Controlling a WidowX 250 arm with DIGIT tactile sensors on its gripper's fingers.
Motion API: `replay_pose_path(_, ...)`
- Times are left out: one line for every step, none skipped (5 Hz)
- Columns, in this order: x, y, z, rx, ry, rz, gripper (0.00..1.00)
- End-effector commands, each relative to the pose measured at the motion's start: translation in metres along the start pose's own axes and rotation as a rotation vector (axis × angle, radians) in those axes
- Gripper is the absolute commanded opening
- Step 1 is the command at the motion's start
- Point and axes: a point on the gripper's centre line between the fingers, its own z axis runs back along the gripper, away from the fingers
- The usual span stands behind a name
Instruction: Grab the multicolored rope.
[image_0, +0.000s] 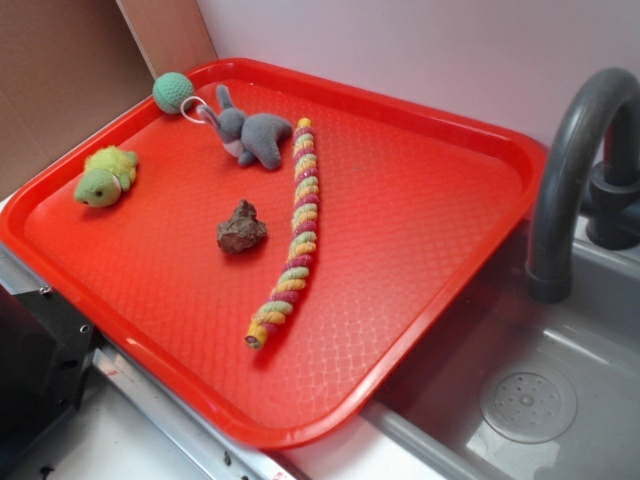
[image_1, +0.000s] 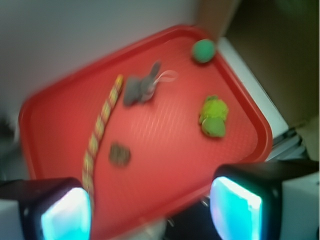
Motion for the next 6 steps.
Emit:
replay_pose_path(0.025,-0.016,-0.024,0.026,-0.012,0.188,1.00)
replay_pose_path(0.039,-0.033,-0.054,0.008,0.058,0.167,1.00)
replay_pose_path(0.048,-0.043,-0.086,0.048,0.088,0.147,1.00)
replay_pose_path(0.056,-0.056,-0.118,0.068,0.089,0.151,1.00)
replay_pose_path(0.039,-0.074,-0.143,0.075,0.174,0.126,1.00)
replay_pose_path(0.030,-0.085,-0.167,0.087,0.175,0.093,1.00)
